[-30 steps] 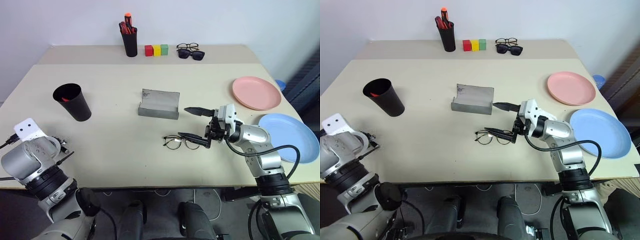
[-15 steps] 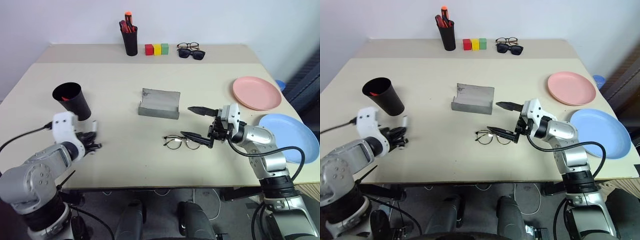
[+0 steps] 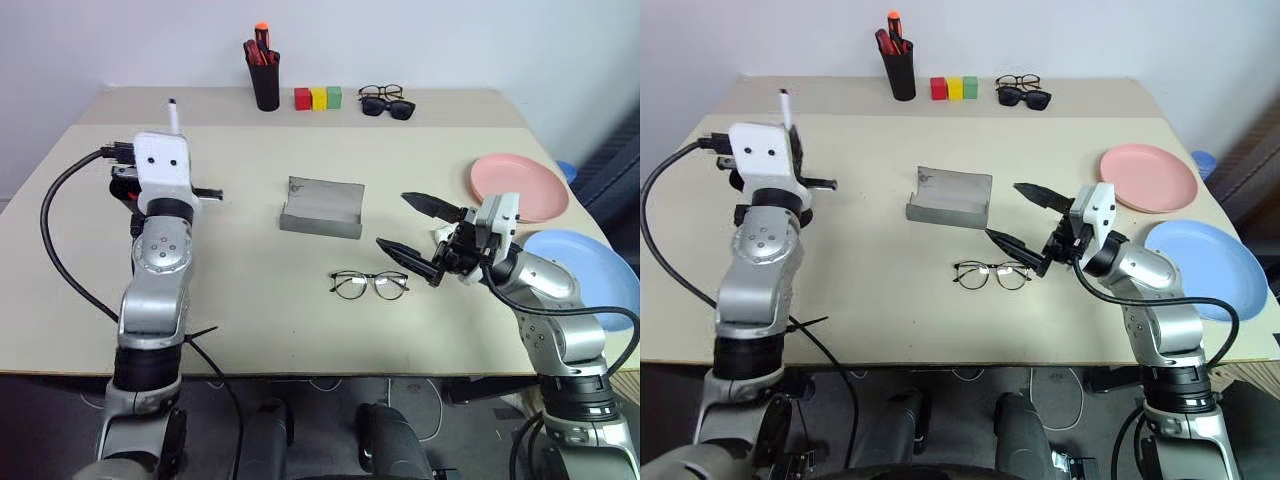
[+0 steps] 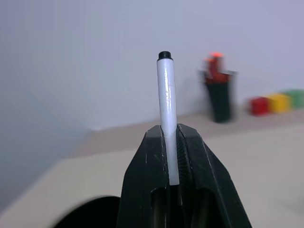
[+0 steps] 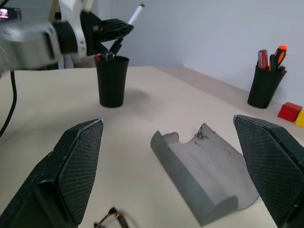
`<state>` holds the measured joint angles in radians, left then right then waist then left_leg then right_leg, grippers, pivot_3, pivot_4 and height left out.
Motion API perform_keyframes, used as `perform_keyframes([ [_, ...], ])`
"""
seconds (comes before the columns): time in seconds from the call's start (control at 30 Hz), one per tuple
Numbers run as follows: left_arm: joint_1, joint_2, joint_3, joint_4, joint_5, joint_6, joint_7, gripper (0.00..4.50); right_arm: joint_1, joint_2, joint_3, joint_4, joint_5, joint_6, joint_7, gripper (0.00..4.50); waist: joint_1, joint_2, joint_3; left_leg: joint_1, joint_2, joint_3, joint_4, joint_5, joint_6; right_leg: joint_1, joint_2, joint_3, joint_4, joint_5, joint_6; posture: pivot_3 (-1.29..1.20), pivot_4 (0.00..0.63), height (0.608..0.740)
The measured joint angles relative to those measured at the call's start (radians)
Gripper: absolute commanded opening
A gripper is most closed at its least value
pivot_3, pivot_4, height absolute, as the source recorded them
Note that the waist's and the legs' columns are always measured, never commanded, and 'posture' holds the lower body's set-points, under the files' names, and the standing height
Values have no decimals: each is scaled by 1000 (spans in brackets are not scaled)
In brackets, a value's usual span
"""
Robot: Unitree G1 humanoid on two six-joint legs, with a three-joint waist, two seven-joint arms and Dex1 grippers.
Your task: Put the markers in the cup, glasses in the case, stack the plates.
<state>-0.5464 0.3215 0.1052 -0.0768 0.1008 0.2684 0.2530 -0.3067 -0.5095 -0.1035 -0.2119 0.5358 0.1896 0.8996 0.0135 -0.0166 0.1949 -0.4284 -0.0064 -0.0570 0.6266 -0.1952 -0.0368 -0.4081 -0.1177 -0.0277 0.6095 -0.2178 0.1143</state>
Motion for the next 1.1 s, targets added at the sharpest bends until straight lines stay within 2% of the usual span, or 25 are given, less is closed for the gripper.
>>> perform_keyframes([
  [0.23, -107, 24, 36, 335, 109, -225, 193, 15, 3, 17, 1, -2, -1, -10, -9, 4500, 0, 0, 0, 0, 0, 0, 0, 0, 0, 1, 0, -1, 1, 2, 5, 0, 150, 740],
  [0.43, -106, 41, 45, 412, 130, -278, 212, 15, 24, 17, 0, -2, -1, -24, -8, 4500, -1, 0, 0, 0, 0, 0, 0, 0, 0, 0, 0, -1, 1, 2, 5, 0, 150, 740],
  [0.53, -89, 45, 46, 417, 131, -282, 211, 1058, 26, 17, 0, -2, -1, -28, -7, 4500, -1, 0, 0, 0, 0, 0, 0, 0, 0, 0, 0, -1, 1, 2, 5, 0, 150, 740],
  [0.7, -66, 34, 47, 415, 128, -276, 201, 3614, 27, 16, 0, -1, -1, -35, -1, 4500, 0, 0, 0, 0, 0, 0, 0, 0, 0, 1, 0, -1, 1, 2, 5, 0, 150, 740],
  [0.77, -57, 25, 49, 401, 114, -267, 176, 4466, 27, 15, -1, 1, -2, -41, 1, 4500, 0, 0, 0, 0, 0, 0, 0, 0, 0, 1, 0, -1, 1, 2, 5, 0, 150, 740],
  [0.9, -50, -10, 40, 296, 22, -181, 21, 4466, 30, 13, -2, 2, -4, -47, 1, 4500, 0, 0, 0, 0, 0, 0, 1, 0, 0, 1, 0, -1, 1, 2, 5, 0, 150, 740],
  [1.1, -164, 124, -148, 112, -331, 242, -709, 4466, 129, -31, -25, -42, -20, -11, -44, 4500, -2, 0, 0, -1, 0, 0, 1, 0, 0, 1, 0, -1, 0, -1, 1, 0, 150, 740],
])
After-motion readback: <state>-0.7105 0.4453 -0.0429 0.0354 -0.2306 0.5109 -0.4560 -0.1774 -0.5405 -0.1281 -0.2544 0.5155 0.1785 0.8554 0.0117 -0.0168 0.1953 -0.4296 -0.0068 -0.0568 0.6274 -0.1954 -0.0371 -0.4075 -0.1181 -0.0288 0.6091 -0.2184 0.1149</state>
